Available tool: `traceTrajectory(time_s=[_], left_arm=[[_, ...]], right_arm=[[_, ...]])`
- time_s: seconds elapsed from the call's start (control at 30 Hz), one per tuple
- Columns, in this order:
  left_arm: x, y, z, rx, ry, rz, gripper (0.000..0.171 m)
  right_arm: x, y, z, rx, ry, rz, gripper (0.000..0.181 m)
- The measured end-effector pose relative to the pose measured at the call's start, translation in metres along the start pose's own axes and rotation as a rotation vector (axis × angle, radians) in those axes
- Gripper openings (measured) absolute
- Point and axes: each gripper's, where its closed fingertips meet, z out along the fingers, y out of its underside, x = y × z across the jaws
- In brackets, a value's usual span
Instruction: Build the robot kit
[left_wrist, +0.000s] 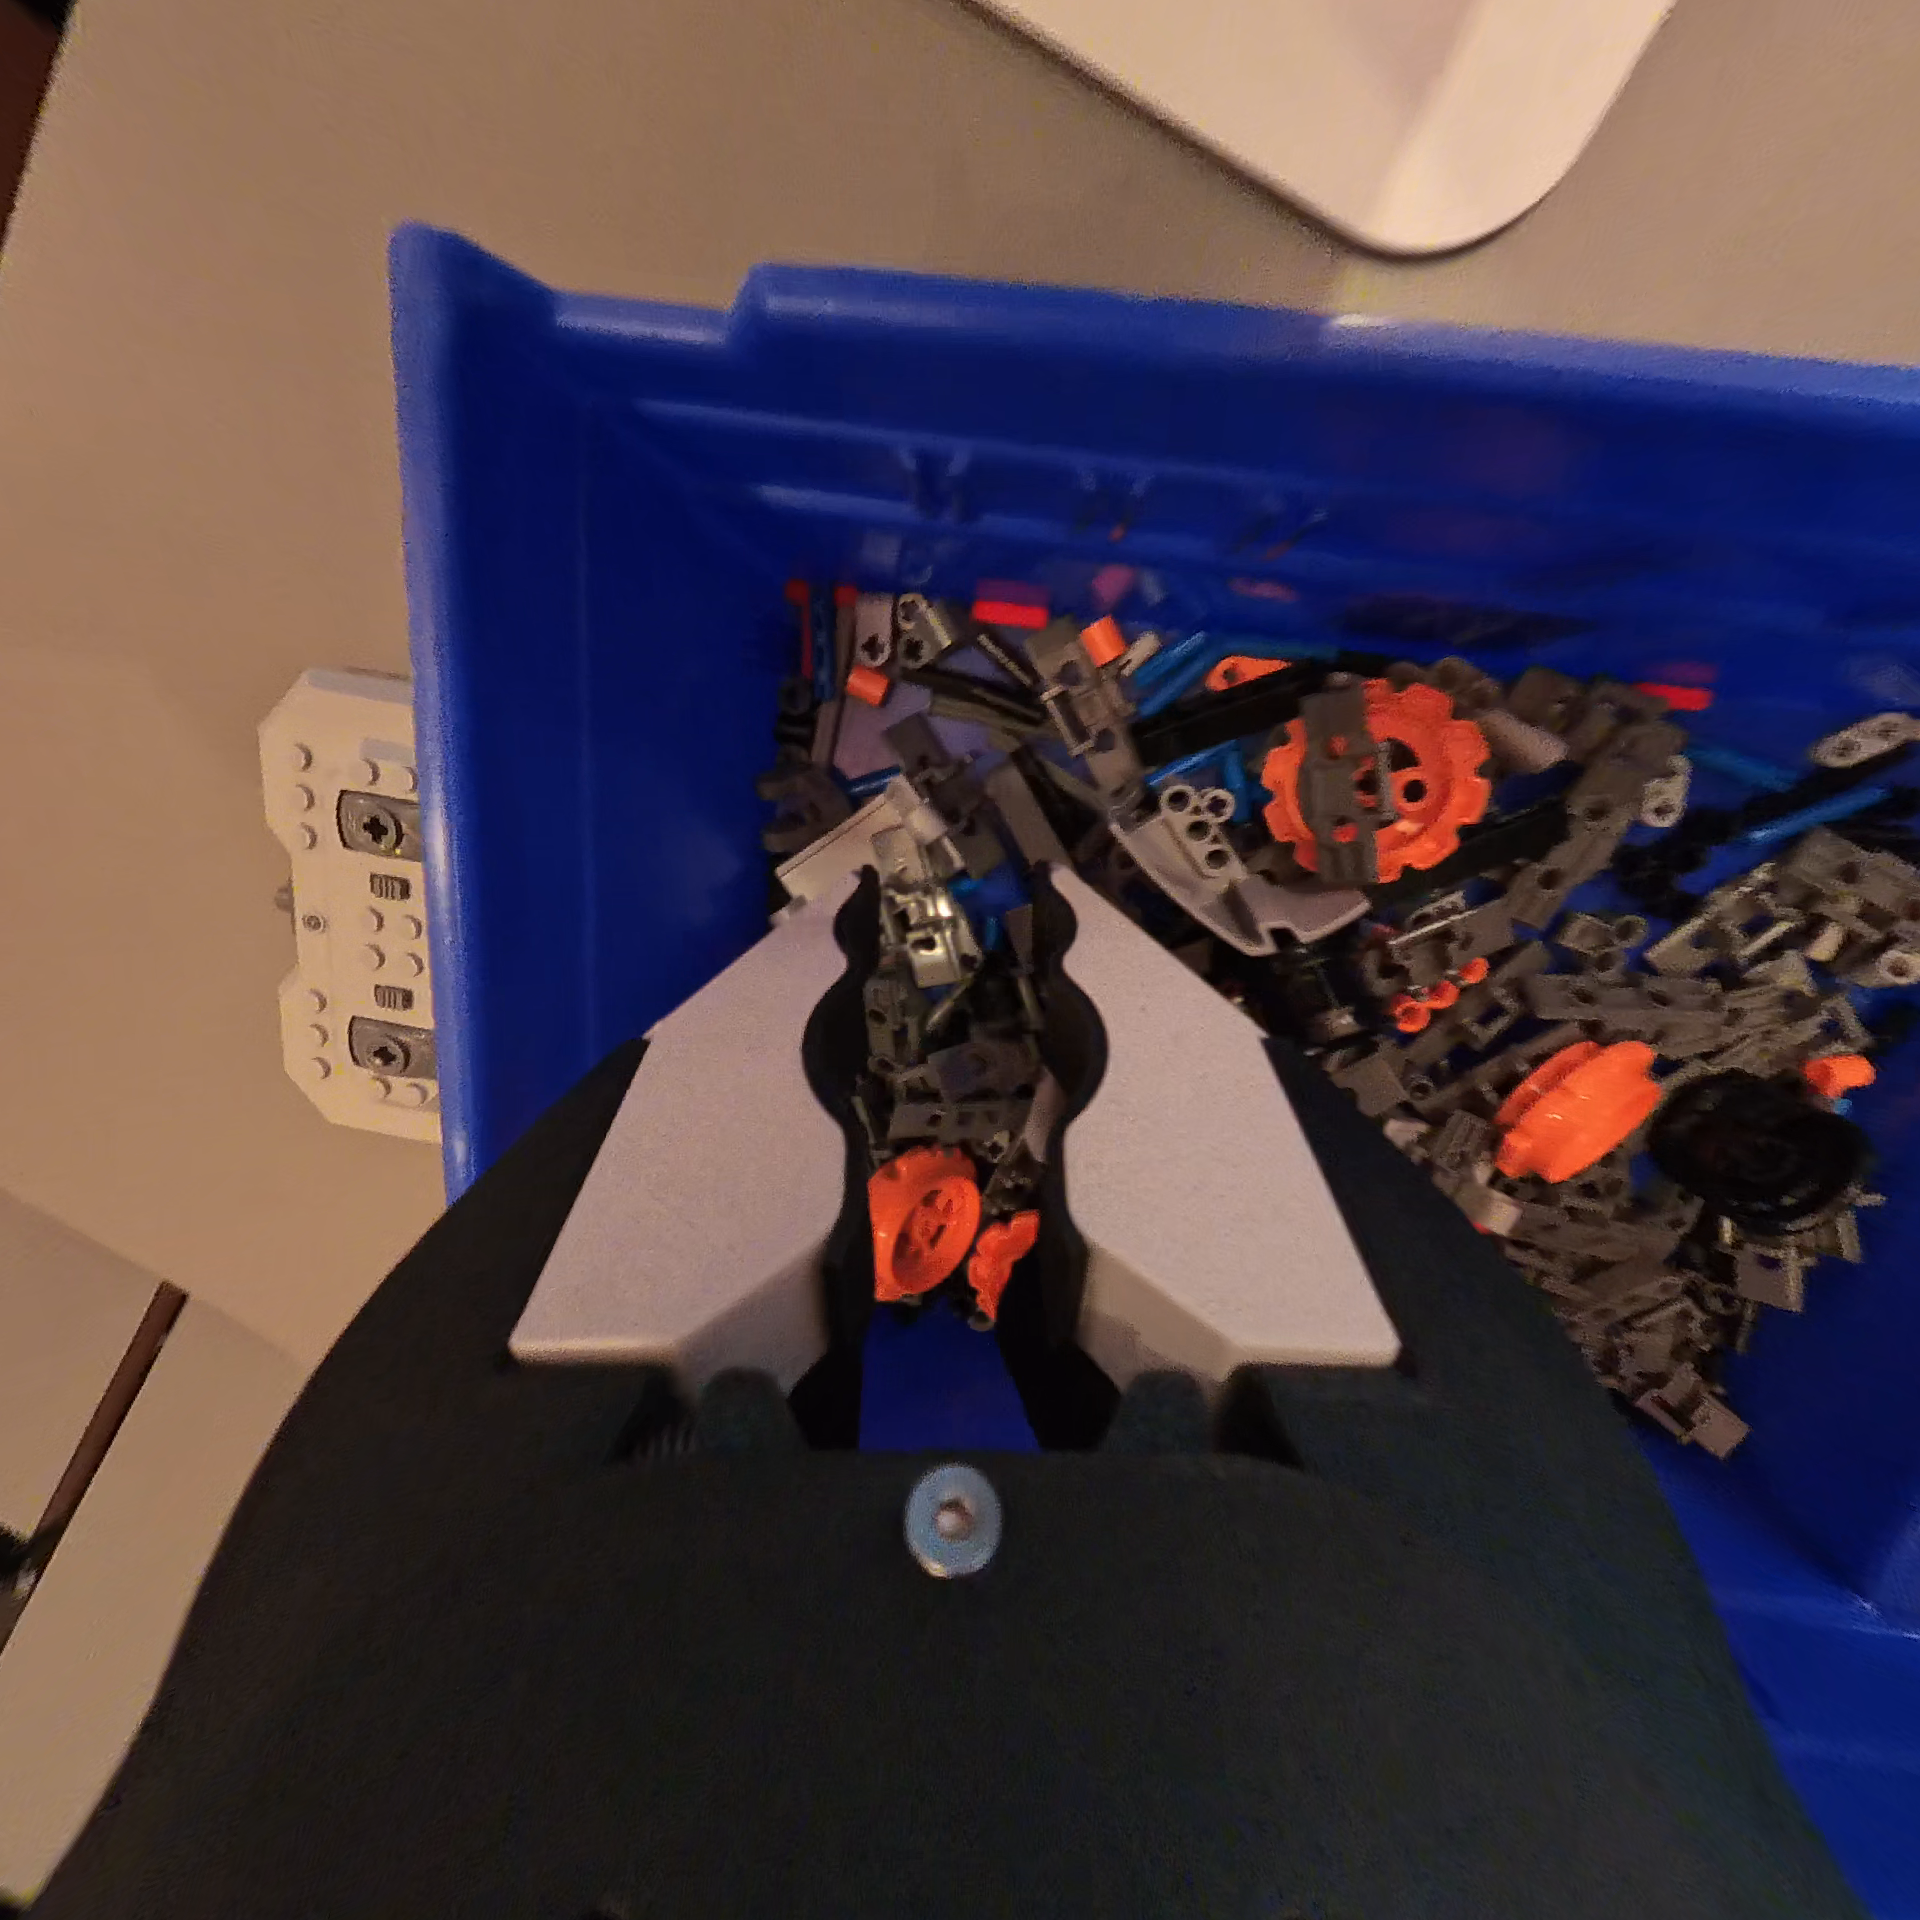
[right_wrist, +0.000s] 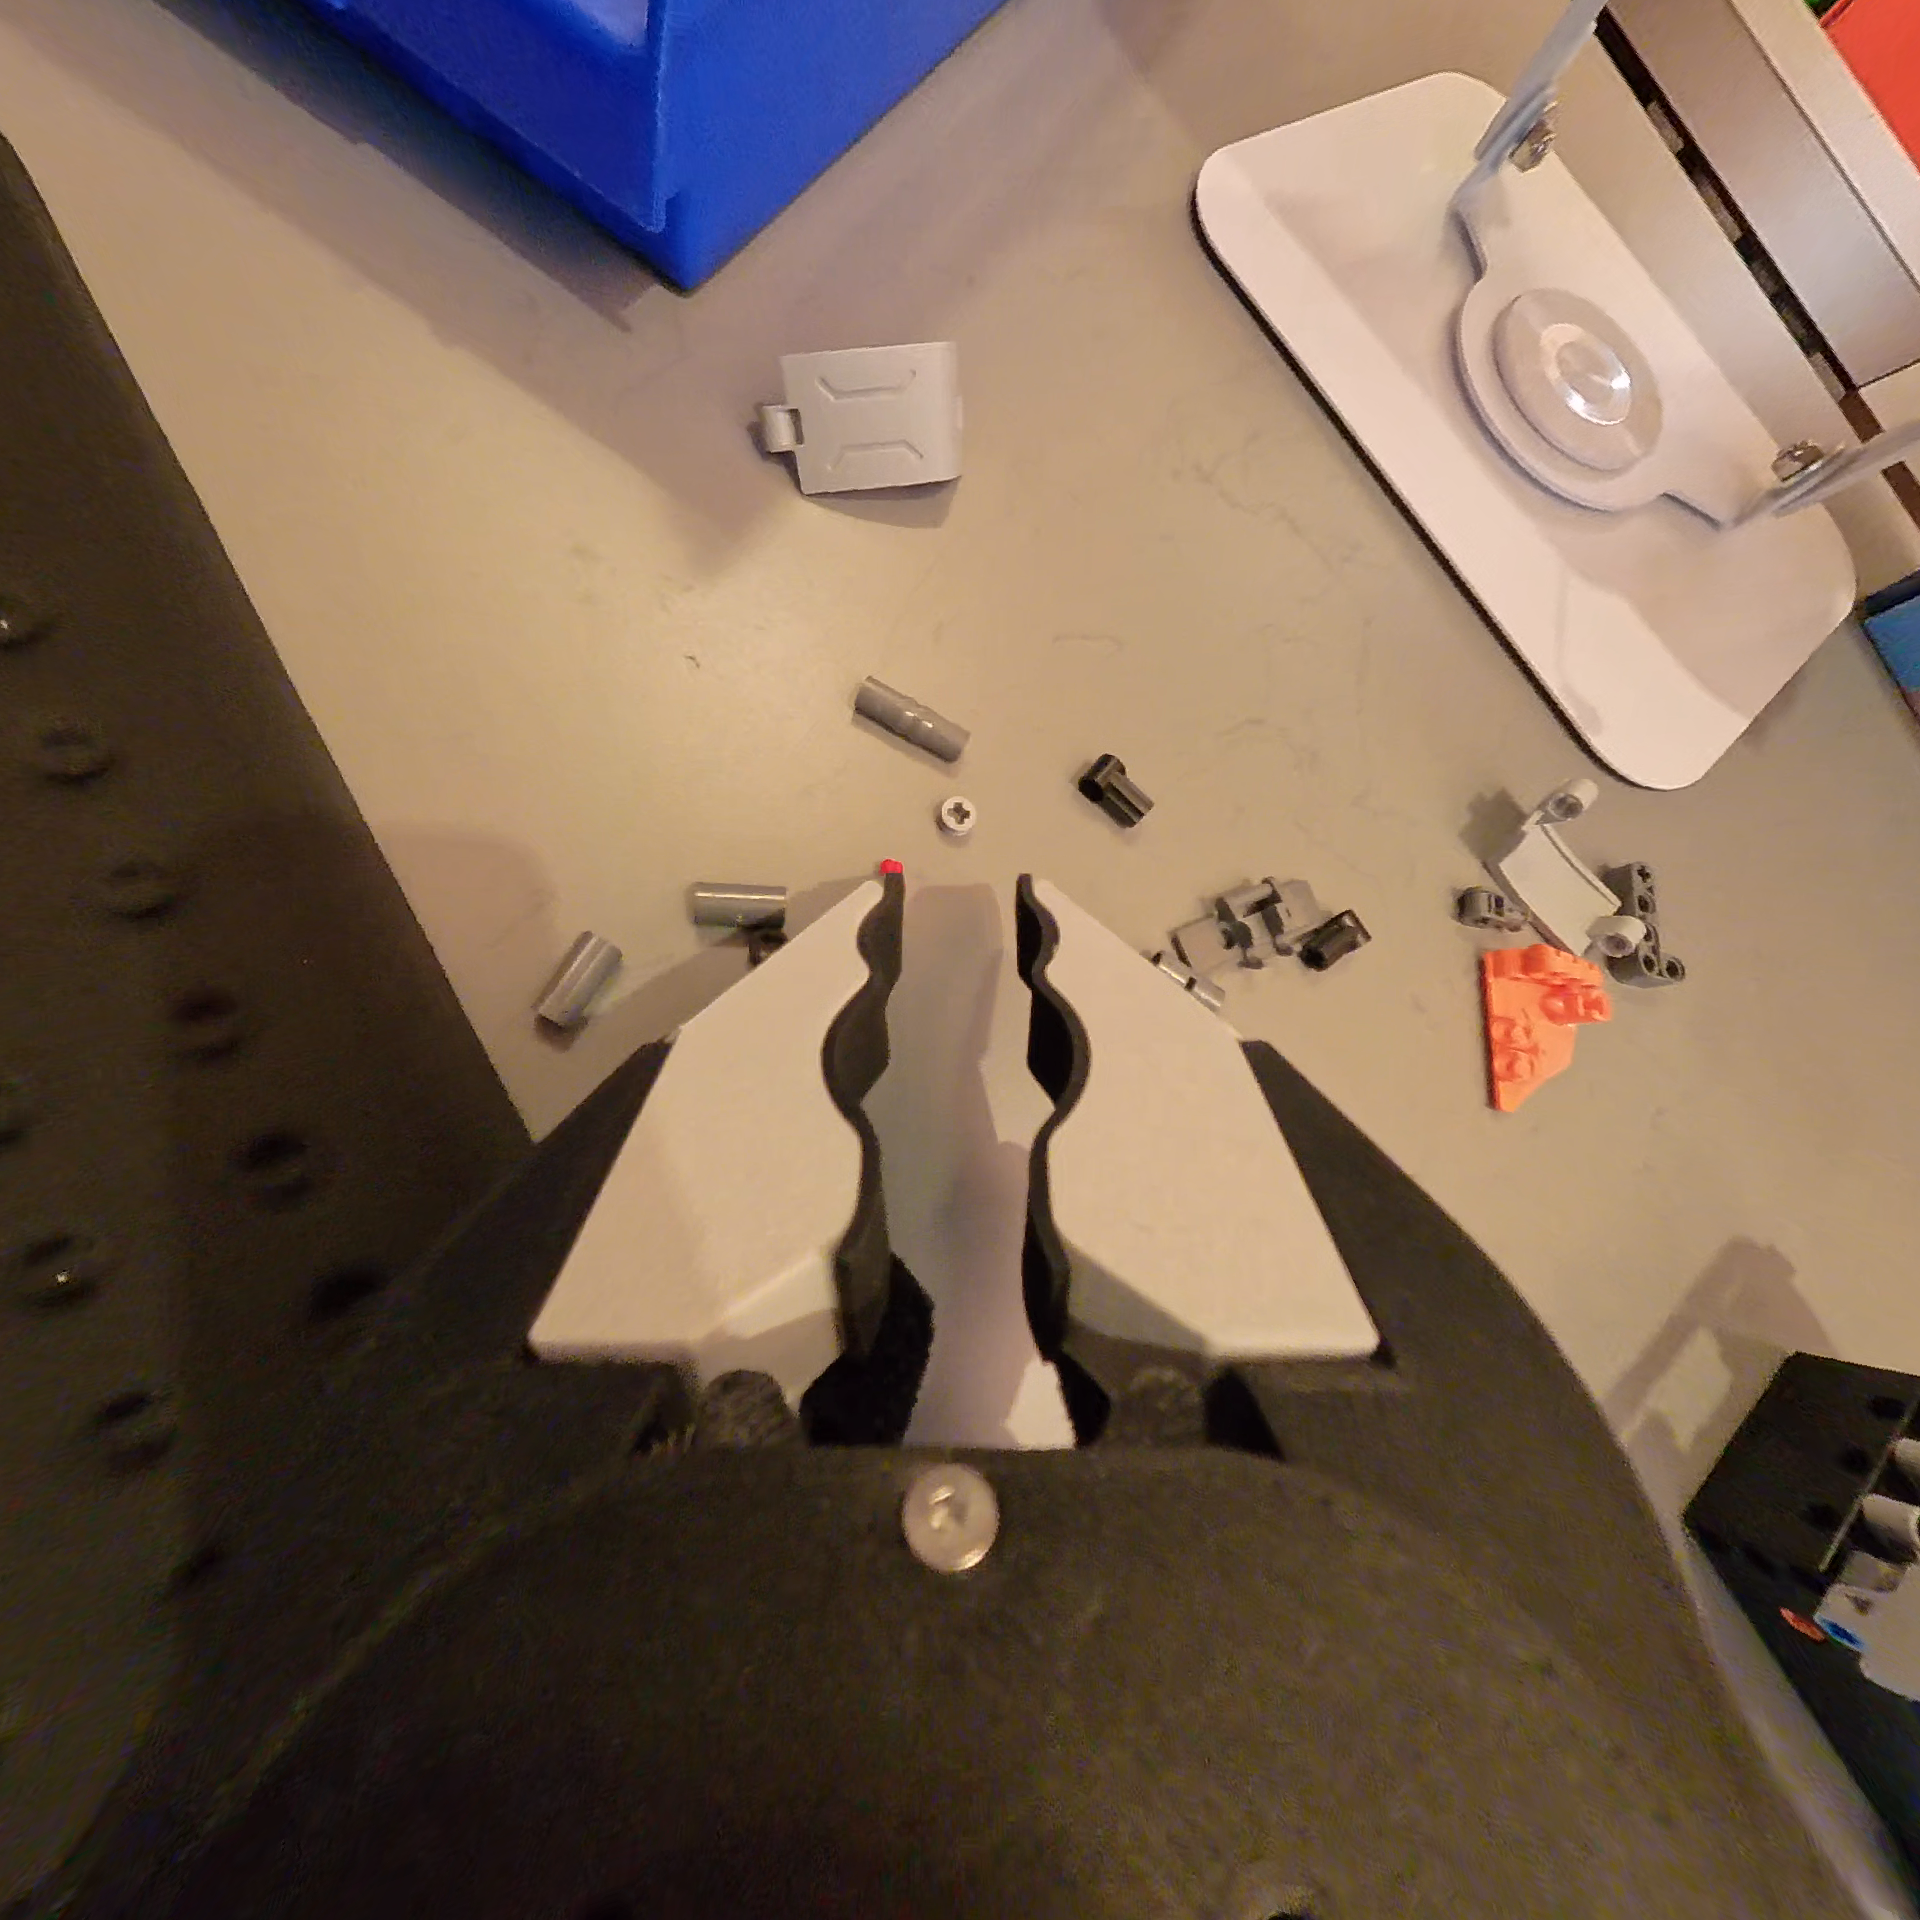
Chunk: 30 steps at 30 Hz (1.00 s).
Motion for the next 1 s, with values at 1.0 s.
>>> traceTrajectory(time_s=[1.0], left_arm=[[0.004, 0.013, -0.026, 0.036, 0.091, 0.065, 0.049]], right_arm=[[0.002, 0.003, 0.006, 0.001, 0.003, 0.002, 0.011]])
